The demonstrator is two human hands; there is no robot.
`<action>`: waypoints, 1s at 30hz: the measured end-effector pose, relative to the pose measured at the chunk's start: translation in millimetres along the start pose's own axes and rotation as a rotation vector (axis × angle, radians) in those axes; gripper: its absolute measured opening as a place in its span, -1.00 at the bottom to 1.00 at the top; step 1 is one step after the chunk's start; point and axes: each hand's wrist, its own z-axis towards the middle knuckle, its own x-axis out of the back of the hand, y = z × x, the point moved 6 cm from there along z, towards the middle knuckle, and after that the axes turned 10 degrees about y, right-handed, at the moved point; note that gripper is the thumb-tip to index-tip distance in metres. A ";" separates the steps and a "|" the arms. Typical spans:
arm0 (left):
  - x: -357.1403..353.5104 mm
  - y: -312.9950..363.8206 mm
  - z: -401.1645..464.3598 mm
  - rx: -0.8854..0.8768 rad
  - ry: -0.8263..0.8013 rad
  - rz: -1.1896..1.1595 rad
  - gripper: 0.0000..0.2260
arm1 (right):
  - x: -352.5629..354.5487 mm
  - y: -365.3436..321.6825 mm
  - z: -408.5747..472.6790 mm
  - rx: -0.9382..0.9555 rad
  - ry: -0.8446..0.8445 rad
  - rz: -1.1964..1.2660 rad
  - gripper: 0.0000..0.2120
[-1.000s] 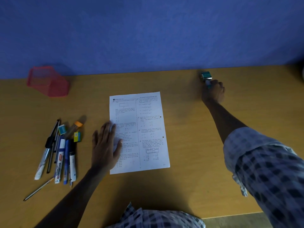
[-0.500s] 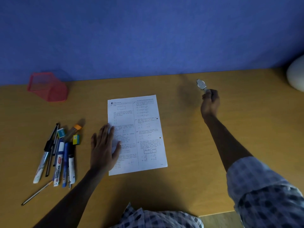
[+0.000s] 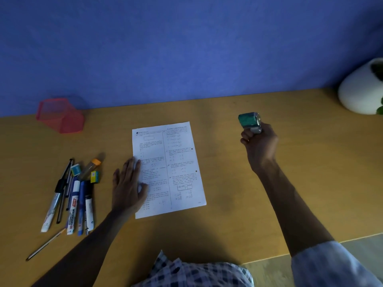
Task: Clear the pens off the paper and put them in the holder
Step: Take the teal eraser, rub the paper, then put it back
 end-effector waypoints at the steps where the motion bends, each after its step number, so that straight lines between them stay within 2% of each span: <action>1: -0.2 -1.0 -0.2 -0.005 -0.004 0.006 -0.37 | -2.9 -1.6 -9.0 -0.027 -0.035 0.048 -0.77; 7: 1.2 -8.0 -0.3 -0.036 -0.031 0.043 -0.35 | -23.6 -18.2 -60.6 -0.100 -0.206 0.292 -0.72; 17: 3.1 -4.4 -0.1 -0.049 -0.027 0.057 -0.34 | -45.7 -28.3 -118.2 -0.167 -0.438 0.425 -0.58; 21: 3.0 -4.6 -0.1 -0.047 -0.026 0.068 -0.33 | -44.8 -27.9 -124.7 -0.151 -0.455 0.411 -0.58; 25: 3.1 -4.7 -0.6 -0.046 -0.023 0.056 -0.33 | -36.3 -22.1 -123.5 -0.084 -0.396 0.310 -0.58; 30: 2.1 -4.9 -0.2 -0.042 -0.023 0.055 -0.33 | -22.4 -5.7 -121.0 -0.011 -0.315 0.127 -0.72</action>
